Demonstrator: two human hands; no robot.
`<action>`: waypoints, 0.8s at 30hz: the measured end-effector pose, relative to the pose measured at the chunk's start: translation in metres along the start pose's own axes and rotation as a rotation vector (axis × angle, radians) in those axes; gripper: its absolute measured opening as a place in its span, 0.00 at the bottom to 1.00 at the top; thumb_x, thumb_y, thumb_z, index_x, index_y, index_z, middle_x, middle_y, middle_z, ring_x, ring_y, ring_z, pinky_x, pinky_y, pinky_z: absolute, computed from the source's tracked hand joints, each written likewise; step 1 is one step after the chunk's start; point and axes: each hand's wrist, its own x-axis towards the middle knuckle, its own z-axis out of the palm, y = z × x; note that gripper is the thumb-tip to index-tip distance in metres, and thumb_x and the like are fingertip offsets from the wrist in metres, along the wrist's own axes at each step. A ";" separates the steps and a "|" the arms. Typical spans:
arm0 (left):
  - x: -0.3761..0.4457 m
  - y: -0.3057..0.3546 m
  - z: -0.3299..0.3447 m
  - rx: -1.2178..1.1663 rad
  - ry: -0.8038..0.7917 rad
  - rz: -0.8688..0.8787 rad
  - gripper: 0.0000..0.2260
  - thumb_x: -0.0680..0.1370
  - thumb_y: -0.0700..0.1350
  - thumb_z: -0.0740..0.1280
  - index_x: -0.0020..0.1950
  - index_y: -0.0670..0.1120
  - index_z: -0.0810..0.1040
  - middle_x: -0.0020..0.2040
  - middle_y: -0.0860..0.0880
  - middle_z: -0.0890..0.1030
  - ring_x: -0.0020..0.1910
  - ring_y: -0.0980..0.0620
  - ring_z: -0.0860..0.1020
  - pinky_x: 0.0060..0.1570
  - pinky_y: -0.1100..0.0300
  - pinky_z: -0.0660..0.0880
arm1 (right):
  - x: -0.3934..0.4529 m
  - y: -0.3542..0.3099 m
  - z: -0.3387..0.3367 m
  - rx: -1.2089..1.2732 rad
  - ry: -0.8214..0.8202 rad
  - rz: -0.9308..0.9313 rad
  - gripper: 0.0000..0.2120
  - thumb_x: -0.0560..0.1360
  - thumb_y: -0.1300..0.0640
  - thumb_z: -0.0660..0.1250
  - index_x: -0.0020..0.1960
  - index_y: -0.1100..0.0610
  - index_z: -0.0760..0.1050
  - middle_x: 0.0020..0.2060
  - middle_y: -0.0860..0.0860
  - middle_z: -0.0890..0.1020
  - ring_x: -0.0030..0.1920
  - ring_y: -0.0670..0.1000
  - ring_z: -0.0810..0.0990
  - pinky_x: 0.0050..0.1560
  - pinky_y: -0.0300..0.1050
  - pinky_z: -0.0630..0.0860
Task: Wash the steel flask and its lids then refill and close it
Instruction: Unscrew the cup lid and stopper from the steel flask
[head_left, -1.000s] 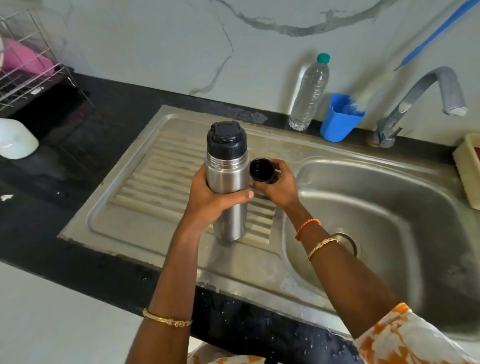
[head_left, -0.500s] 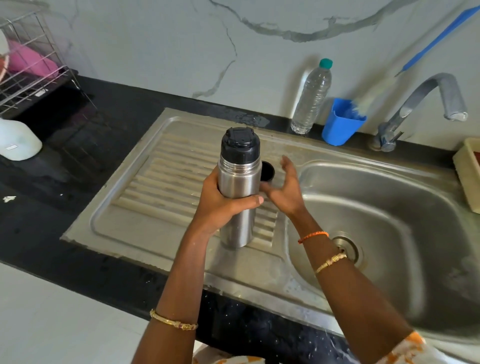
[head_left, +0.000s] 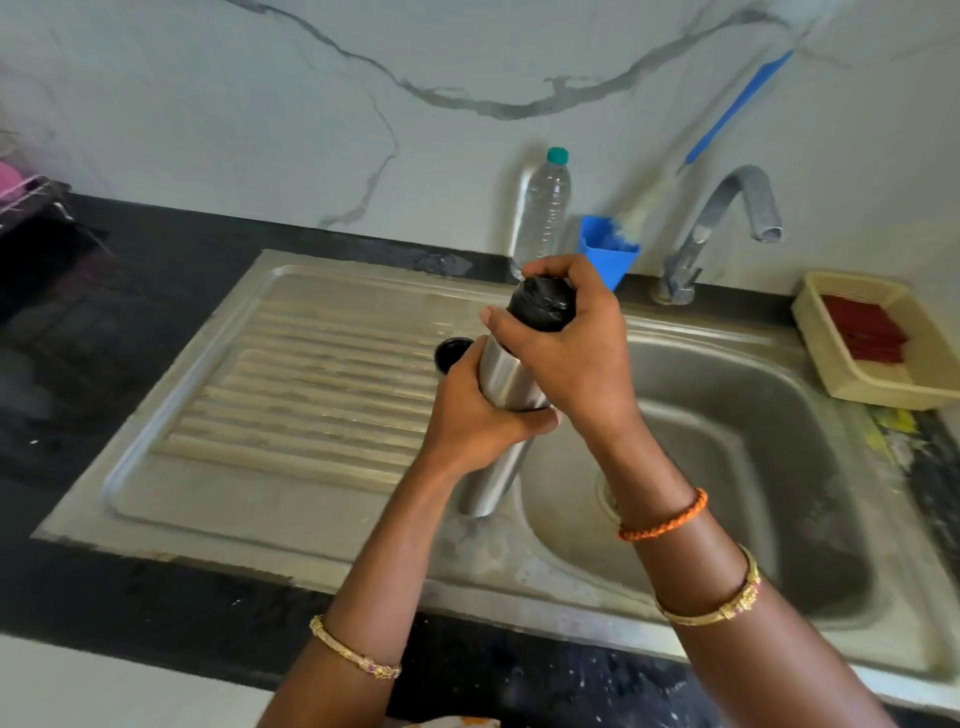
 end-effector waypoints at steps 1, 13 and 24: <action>-0.002 0.001 0.006 0.007 -0.017 0.003 0.27 0.62 0.35 0.80 0.55 0.51 0.76 0.47 0.51 0.84 0.45 0.56 0.83 0.45 0.55 0.81 | 0.000 0.002 -0.004 -0.025 0.013 0.010 0.18 0.65 0.60 0.76 0.52 0.57 0.74 0.38 0.44 0.78 0.38 0.42 0.77 0.42 0.34 0.75; -0.006 0.011 0.037 -0.031 -0.422 -0.015 0.23 0.52 0.45 0.78 0.45 0.48 0.78 0.37 0.54 0.82 0.39 0.54 0.80 0.40 0.60 0.77 | 0.006 0.019 -0.081 0.318 -0.441 -0.012 0.14 0.62 0.71 0.72 0.44 0.59 0.75 0.39 0.54 0.80 0.42 0.53 0.78 0.45 0.47 0.77; -0.005 0.021 0.074 -0.046 -0.203 -0.011 0.22 0.57 0.40 0.80 0.46 0.50 0.77 0.39 0.54 0.82 0.38 0.57 0.81 0.37 0.64 0.76 | -0.013 0.021 -0.117 0.432 -0.071 0.229 0.26 0.65 0.58 0.77 0.60 0.61 0.72 0.51 0.55 0.81 0.52 0.51 0.80 0.54 0.43 0.76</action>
